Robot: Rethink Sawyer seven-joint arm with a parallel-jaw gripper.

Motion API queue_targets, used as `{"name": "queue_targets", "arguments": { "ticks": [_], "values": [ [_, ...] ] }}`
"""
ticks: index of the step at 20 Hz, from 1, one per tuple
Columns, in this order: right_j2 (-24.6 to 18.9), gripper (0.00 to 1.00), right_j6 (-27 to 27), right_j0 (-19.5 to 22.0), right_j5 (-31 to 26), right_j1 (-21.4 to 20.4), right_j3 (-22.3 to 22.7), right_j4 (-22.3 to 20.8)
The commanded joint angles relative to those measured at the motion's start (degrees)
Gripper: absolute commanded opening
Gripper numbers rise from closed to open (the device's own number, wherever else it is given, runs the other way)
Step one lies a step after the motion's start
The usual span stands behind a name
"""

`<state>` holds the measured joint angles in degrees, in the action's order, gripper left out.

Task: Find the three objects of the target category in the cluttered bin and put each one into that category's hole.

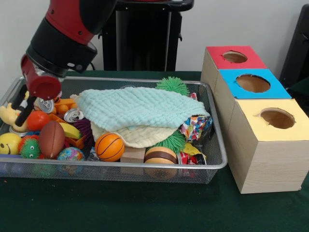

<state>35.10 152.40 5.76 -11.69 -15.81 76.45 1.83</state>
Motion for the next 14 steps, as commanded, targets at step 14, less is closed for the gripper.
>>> {"name": "queue_targets", "arguments": {
  "ticks": [14],
  "values": [
    [1.6, 1.00, 10.8, -2.3, -0.8, 11.5, -0.2, 8.5]
  ]
}}
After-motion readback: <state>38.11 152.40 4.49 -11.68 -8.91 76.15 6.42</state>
